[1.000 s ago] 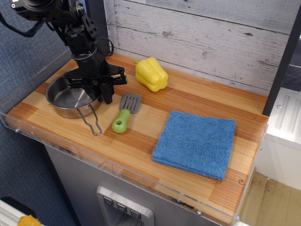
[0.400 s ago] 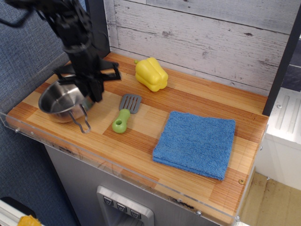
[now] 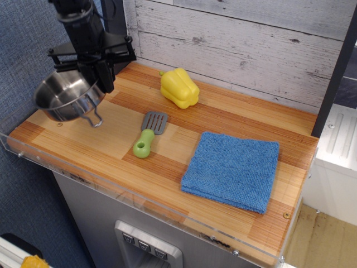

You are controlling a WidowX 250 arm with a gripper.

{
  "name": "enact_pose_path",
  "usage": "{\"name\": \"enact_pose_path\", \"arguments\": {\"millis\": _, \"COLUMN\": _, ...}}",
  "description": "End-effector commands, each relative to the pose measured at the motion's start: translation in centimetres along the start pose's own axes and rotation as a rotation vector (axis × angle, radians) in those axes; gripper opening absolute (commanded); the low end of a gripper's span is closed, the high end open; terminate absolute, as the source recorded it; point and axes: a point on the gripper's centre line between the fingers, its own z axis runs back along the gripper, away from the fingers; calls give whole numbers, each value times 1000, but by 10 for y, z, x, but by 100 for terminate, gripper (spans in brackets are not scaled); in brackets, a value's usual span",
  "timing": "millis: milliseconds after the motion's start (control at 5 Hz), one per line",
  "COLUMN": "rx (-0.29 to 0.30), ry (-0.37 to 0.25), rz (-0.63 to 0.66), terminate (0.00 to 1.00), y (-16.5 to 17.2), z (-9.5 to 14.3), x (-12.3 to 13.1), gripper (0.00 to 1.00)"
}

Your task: Place the steel pan on the blue cloth

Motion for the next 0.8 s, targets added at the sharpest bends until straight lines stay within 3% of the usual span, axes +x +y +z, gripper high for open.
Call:
{"name": "enact_pose_path", "arguments": {"millis": 0, "rx": -34, "ry": -109, "rz": -128, "terminate": 0, "y": -53, "z": 8, "x": 5, "gripper": 0}}
{"name": "enact_pose_path", "arguments": {"millis": 600, "rx": -86, "ry": -188, "rz": -307, "terminate": 0, "y": -137, "z": 2, "x": -18, "gripper": 0}}
